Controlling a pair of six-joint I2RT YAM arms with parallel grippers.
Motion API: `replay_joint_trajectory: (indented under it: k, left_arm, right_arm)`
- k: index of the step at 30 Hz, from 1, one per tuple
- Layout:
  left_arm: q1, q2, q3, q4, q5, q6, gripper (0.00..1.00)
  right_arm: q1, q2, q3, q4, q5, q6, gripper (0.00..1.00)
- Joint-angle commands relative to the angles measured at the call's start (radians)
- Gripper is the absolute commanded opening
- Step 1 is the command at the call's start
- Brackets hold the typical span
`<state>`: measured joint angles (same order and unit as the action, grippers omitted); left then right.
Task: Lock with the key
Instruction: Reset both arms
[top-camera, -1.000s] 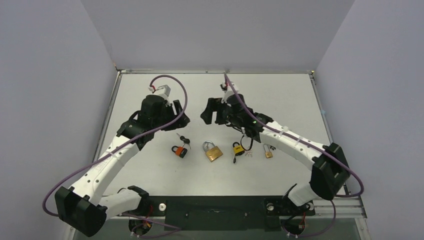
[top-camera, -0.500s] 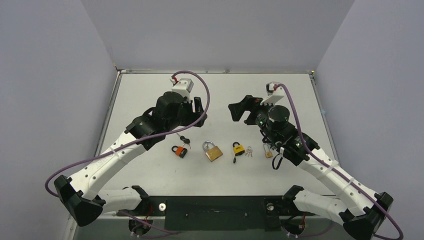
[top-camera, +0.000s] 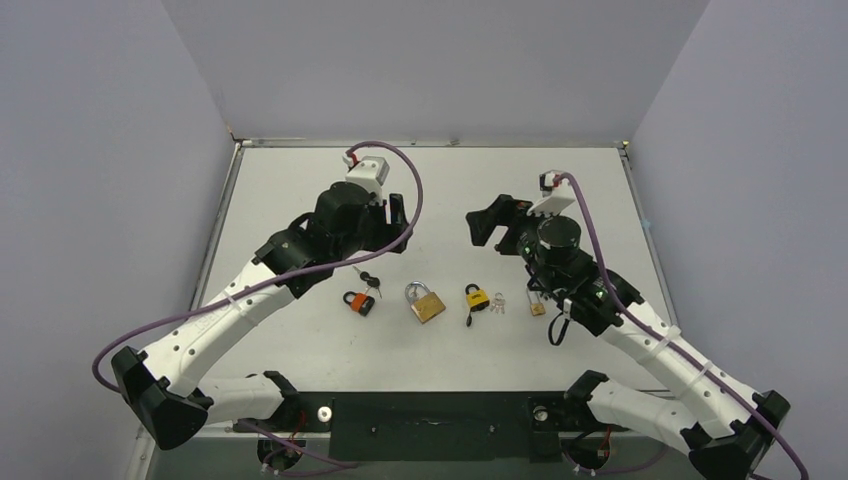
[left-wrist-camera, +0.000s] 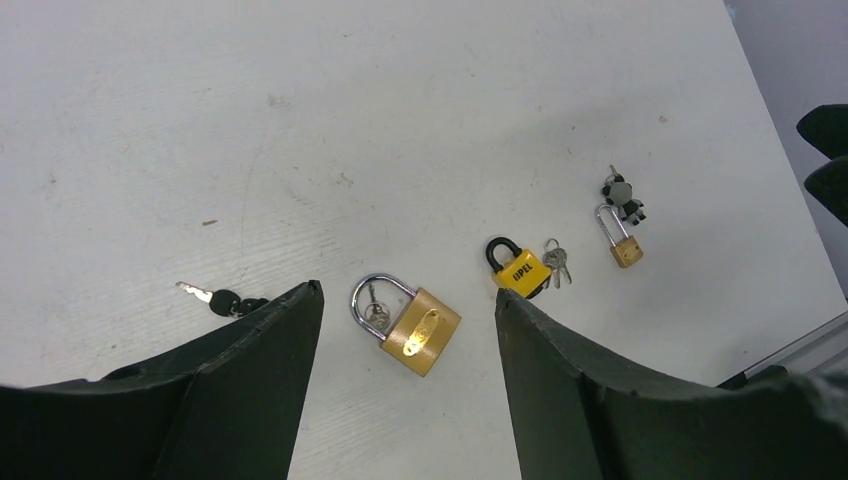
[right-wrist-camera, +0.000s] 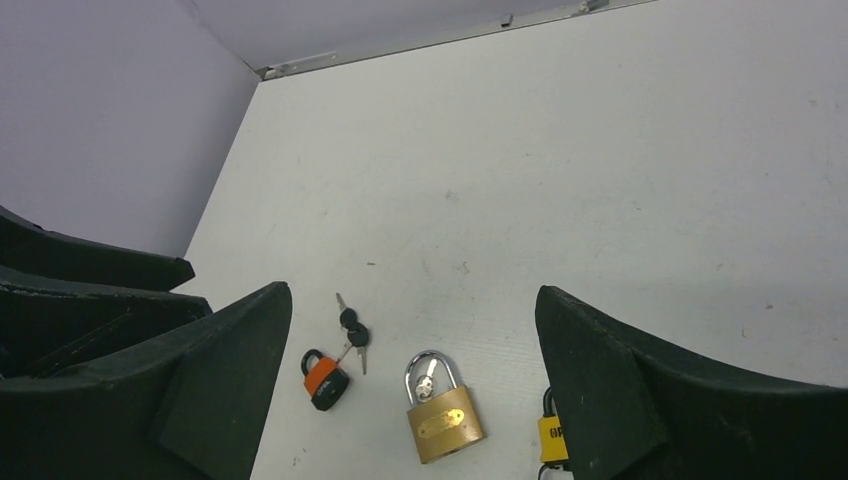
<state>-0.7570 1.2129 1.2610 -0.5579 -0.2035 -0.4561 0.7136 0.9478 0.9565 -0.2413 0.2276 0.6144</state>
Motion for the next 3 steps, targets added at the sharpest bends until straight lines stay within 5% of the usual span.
replay_joint_trajectory:
  k: [1,3]
  left_arm:
    - [-0.003,-0.039,0.000,0.036,0.006,0.031,0.62]
    - [-0.002,-0.045,-0.007,0.044,0.006,0.032,0.62]
  right_arm:
    - [-0.006,0.008,0.021,0.023,-0.003,0.008,0.87]
    - [-0.006,0.011,0.022,0.025,-0.008,0.013,0.87]
